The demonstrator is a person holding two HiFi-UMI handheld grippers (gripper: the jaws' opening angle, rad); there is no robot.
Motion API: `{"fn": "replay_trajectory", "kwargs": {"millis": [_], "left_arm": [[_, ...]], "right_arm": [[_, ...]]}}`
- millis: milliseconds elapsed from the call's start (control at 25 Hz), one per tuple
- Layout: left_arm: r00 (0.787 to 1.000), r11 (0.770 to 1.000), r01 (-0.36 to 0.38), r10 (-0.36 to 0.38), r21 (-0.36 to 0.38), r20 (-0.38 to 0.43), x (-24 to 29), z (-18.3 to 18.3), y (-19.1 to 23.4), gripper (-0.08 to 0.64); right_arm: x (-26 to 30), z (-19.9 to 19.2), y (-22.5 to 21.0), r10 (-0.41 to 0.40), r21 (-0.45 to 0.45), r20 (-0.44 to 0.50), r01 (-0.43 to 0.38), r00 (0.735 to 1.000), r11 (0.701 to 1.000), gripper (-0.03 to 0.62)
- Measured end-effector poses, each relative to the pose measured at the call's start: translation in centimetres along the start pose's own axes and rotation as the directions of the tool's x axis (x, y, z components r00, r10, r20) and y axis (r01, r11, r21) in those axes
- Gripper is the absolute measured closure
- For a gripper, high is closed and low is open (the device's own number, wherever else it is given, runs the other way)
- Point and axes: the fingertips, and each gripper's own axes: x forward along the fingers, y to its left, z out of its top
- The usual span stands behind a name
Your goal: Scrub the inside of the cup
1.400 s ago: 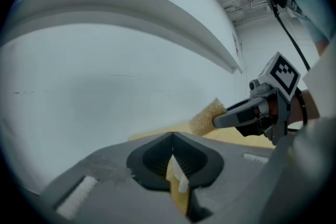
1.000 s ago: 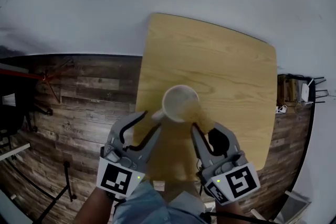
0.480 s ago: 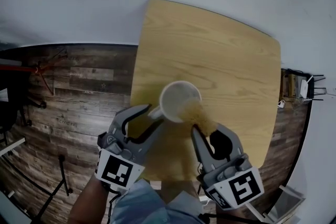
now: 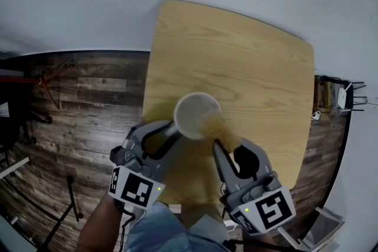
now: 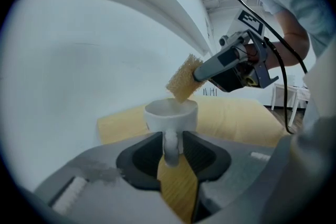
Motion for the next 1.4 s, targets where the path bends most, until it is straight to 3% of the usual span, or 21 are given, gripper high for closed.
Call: {"fn": "replay_trajectory", "kwargs": {"millis": [120, 480, 640, 760, 1080, 1400], "left_arm": [[1.000, 1.000, -0.023, 0.023, -0.003, -0.009, -0.1, -0.2, 0.3, 0.457], [0.996, 0.999, -0.002, 0.006, 0.038, -0.091, -0.3, -0.1, 0.3, 0.465], [0.988, 0.994, 0.031, -0.015, 0.103, -0.152, -0.4, 0.3, 0.2, 0.465], [0.980, 0.980, 0.070, -0.033, 0.188, -0.194, -0.2, 1.0, 0.1, 0.465], [0.953, 0.935, 0.142, -0.040, 0.325, -0.302, 1.0, 3.5, -0.7, 0.465], [0.932, 0.904, 0.165, -0.011, 0.395, -0.363, 1.6, 4.4, -1.4, 0.465]], "right_arm": [[-0.2, 0.1, -0.3, -0.001, 0.004, 0.006, 0.001, 1.000, 1.000, 0.515], [-0.9, 0.2, -0.3, 0.017, 0.028, 0.010, -0.017, 1.000, 0.999, 0.515], [-1.8, 1.0, -1.1, 0.005, 0.023, 0.055, -0.007, 0.998, 1.000, 0.515], [-2.5, 1.3, -1.5, 0.000, 0.033, 0.071, -0.003, 0.997, 0.999, 0.515], [-3.9, 0.8, -3.2, 0.024, 0.051, 0.065, -0.027, 0.998, 0.998, 0.515], [-2.9, -0.6, -3.4, 0.156, -0.010, -0.044, -0.157, 0.987, 0.988, 0.517]]}}
